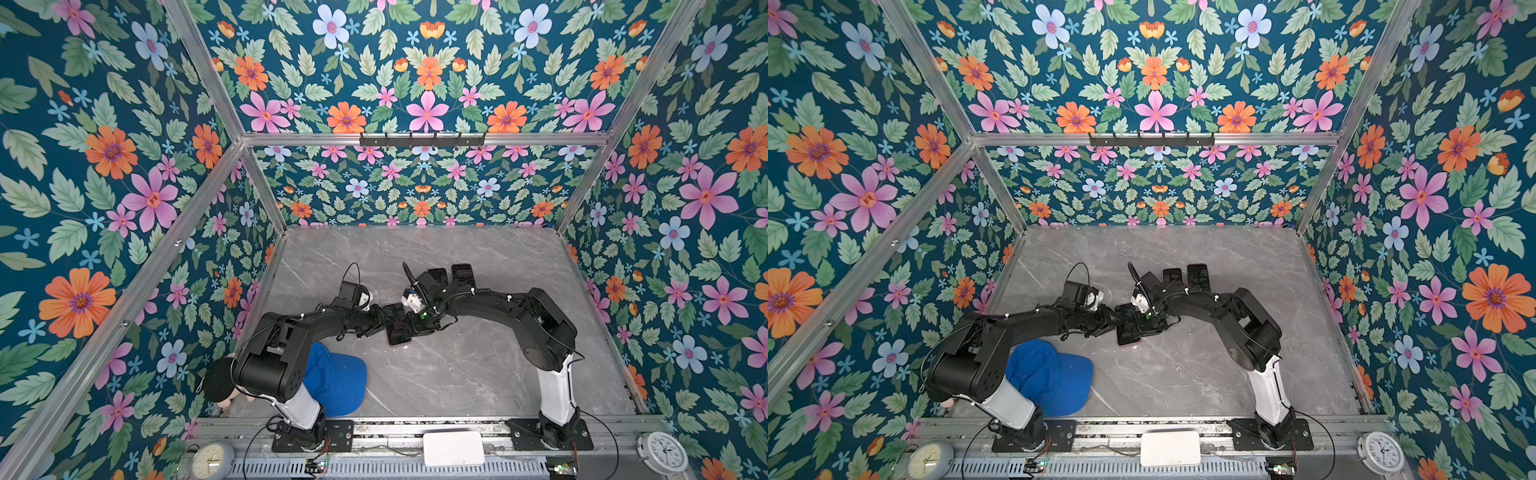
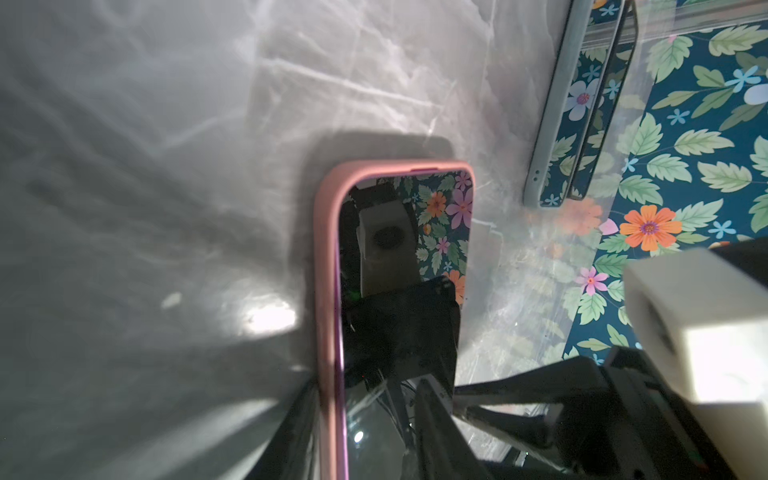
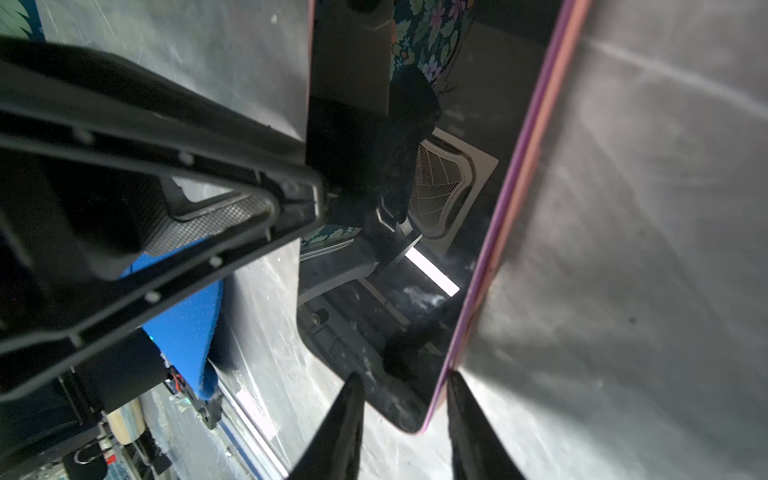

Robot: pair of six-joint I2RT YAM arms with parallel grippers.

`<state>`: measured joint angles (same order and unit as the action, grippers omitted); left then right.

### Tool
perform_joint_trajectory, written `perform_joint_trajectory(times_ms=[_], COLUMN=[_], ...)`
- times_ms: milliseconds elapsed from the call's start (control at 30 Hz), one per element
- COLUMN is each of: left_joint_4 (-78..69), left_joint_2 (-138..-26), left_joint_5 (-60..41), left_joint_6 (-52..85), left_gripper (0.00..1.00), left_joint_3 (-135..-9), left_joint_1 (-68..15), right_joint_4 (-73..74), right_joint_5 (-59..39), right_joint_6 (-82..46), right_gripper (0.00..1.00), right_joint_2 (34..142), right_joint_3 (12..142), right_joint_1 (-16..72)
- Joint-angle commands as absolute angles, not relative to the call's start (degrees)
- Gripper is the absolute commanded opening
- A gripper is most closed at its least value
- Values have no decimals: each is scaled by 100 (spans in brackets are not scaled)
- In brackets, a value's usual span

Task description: Put the phone into the phone case

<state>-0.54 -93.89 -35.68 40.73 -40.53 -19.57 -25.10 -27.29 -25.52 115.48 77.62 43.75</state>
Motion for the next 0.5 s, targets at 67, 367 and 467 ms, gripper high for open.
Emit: perform_joint_trajectory(times_ms=[67, 367, 467], left_joint_4=[44, 791, 1155], left_joint_2=[-9480, -8942, -8584], left_joint_5=[-3474, -3257, -3102], left_joint_6=[4143, 4154, 4217], left_gripper=[39, 38, 34], left_joint_3=[-4087, -3869, -3765], left_joint_1=[-2021, -2198, -2317], right_joint_4=[-2137, -1794, -1599], right_joint_5=[-2676, -1814, -1793], right_joint_6=[-3023, -4277, -4376], right_gripper=[34, 45, 45], right_joint_2=[11339, 10628, 10393], right_joint_3=[7482, 6697, 6526], right_joint_1=[4403, 4445, 4502])
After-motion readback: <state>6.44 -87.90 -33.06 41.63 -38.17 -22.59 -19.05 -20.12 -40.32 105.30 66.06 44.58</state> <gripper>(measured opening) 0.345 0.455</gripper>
